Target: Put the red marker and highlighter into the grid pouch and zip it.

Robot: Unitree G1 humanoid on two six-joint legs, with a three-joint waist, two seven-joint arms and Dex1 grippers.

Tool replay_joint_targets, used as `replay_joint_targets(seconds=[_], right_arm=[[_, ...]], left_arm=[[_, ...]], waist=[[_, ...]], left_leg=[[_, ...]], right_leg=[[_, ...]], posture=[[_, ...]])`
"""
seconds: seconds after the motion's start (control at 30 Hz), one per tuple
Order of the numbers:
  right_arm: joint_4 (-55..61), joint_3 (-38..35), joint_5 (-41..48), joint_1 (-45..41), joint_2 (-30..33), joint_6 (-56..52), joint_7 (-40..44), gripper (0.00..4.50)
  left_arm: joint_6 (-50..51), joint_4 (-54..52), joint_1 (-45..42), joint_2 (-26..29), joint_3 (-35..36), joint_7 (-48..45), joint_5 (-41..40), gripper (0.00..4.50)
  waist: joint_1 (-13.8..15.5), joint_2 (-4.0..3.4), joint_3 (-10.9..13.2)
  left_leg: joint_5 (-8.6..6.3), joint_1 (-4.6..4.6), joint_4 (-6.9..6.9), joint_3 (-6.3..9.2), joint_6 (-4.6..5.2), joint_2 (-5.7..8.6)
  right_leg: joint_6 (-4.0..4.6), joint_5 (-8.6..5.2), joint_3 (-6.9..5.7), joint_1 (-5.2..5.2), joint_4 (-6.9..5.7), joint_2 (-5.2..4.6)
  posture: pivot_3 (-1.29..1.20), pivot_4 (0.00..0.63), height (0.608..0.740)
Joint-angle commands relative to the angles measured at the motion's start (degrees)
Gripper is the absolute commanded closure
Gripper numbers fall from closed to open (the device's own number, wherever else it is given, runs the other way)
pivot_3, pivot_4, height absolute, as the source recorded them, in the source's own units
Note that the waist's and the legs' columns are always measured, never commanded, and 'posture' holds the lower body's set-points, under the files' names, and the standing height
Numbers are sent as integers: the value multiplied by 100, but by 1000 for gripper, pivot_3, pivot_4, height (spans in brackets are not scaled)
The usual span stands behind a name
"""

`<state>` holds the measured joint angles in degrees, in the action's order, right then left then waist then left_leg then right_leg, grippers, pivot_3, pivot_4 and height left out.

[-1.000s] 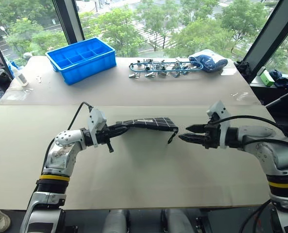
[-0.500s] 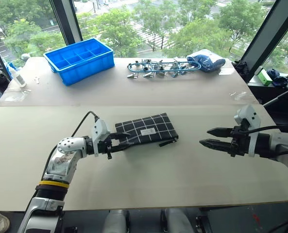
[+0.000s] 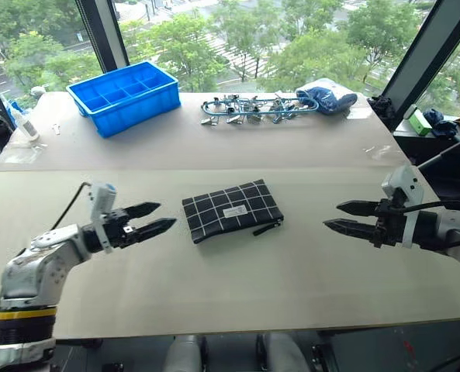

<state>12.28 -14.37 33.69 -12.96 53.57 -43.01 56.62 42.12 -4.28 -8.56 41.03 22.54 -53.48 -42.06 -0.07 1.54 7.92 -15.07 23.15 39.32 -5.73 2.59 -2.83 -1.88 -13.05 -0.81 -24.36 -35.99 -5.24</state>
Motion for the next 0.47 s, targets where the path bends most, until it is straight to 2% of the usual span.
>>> replay_joint_targets(seconds=[0.03, 0.17, 0.47], right_arm=[[-288, -207, -102, -198, 68, 378, 54, 1323], [-594, -187, -133, -383, 5, 510, 21, 1323], [-778, 177, -273, -598, -252, 621, -33, 1323]], left_arm=[[376, -290, 544, 177, 1165, 94, -687, 63], [250, -533, 1088, 130, 1667, 253, -742, 63], [194, -808, 1352, -73, 1687, 758, -792, 63]], waist=[[0, 0, 0], [10, -2, 1], [66, -2, 1]], left_leg=[[0, 0, 0, 0, 0, 0], [-1, -3, 0, -3, -1, 0], [-1, -4, -1, -4, -3, 1]], right_leg=[[0, 0, 0, 0, 0, -1], [1, -1, 1, 0, 1, -4], [4, 1, -1, 3, 0, -5]], posture=[[0, 150, 740], [0, 150, 740], [0, 150, 740]])
